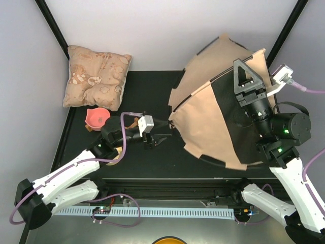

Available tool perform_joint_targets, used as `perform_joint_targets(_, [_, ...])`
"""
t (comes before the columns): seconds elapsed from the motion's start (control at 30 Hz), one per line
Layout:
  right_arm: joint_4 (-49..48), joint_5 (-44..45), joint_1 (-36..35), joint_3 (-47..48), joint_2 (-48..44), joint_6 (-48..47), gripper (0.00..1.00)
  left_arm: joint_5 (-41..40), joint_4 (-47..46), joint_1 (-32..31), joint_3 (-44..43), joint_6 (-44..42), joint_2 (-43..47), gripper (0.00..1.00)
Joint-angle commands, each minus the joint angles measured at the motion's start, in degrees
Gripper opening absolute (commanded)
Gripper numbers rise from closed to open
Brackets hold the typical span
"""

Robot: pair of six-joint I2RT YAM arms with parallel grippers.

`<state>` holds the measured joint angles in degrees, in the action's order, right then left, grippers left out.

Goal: Set up the pet tent

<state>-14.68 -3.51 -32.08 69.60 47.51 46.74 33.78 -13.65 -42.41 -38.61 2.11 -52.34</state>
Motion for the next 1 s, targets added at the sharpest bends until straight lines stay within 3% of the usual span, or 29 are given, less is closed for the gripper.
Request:
perform_joint_targets(0.0, [-7.8,0.4,-0.1,-0.4,-0.8,4.0,0.01,-0.7,-3.1,-0.2,-0.3,-0.5,-2.3,0.55])
perform_joint_targets(0.23, [-8.7,-0.2,-0.1,0.2,-0.4,5.3,0.01,-7.7,-8.6,-0.2,0.9,-0.4,-5.1,0.54])
perform_joint_targets(0.43, [-9.1,-1.0,-0.1,0.1,-0.2,6.3,0.01,-11.9,-7.4,-0.1,0.1,-0.9,-5.6,0.38])
perform_joint_targets(0.73, [-9.0,-0.3,-0.1,0.1,-0.5,5.3,0.01,-16.7,-7.7,-0.1,6.7,-2.7,2.6,0.45])
perform_joint_targets(0.97, [-9.4,-1.6,-0.1,0.2,0.1,6.6,0.01,-17.4,-6.4,0.0,5.5,-4.8,3.4,0.44])
